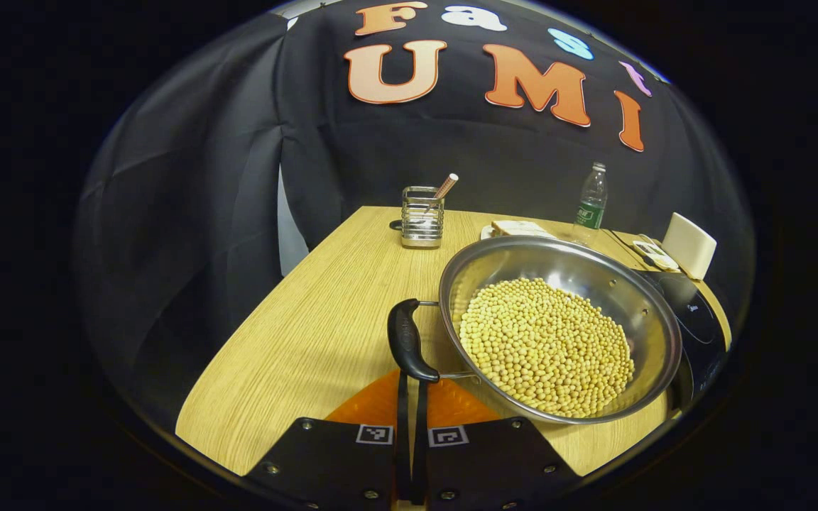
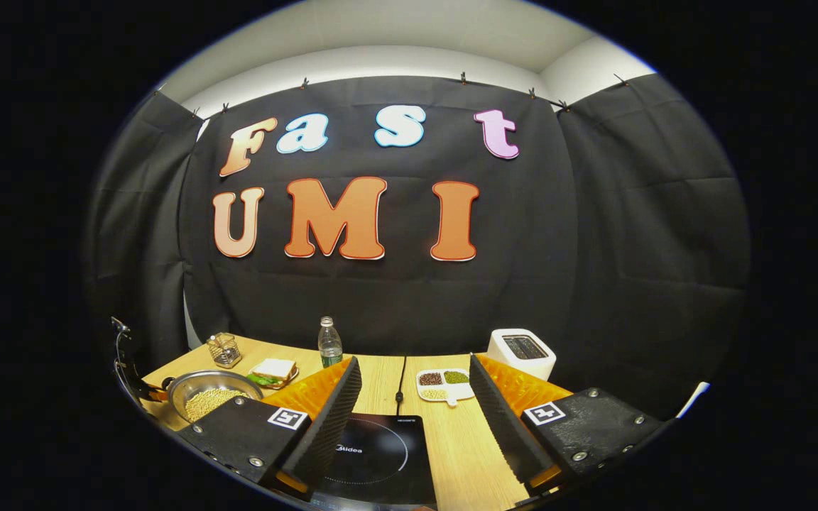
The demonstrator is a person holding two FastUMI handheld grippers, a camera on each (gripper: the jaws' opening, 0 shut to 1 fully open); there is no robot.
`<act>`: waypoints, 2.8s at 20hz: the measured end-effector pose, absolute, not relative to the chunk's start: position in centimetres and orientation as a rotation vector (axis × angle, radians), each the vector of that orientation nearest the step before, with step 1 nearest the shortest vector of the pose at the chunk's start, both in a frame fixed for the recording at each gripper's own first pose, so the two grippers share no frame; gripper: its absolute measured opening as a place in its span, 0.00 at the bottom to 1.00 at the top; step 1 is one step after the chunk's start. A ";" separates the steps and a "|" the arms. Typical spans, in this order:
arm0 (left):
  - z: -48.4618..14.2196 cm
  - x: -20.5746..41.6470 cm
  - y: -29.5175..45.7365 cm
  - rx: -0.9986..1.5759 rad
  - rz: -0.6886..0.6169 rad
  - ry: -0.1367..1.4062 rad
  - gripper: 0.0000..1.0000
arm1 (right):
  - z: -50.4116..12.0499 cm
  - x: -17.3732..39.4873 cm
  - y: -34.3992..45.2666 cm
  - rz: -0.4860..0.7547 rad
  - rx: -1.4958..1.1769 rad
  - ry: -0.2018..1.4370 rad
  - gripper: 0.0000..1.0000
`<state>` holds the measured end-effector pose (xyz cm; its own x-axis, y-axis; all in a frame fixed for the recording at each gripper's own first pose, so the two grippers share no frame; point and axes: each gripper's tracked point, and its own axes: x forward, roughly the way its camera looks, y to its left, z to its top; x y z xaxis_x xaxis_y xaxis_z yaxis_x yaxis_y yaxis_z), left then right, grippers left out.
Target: First push the handle of the pot to place it horizontally, then grasp the pot with both hands and set it on the induction cooktop.
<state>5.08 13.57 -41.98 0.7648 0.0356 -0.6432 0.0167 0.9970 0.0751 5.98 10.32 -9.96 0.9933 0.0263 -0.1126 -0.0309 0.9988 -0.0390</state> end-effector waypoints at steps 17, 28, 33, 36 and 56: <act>-42.5 8.9 15.2 -0.002 -0.019 0.673 0.02 | -14.8 7.8 15.9 0.056 -0.018 0.193 0.95; -35.4 9.1 16.1 0.004 -0.033 0.490 0.02 | -21.5 8.3 25.8 0.121 0.021 0.333 0.95; -35.4 11.1 14.3 0.042 -0.071 0.479 0.68 | -26.2 9.4 31.8 0.151 -0.025 0.406 0.96; -37.1 11.9 13.9 0.065 -0.094 0.528 0.77 | -29.5 10.2 34.8 0.166 -0.049 0.481 0.96; -43.3 12.9 12.9 0.000 -0.124 0.696 0.60 | -37.3 12.5 37.7 0.121 -0.094 0.660 0.66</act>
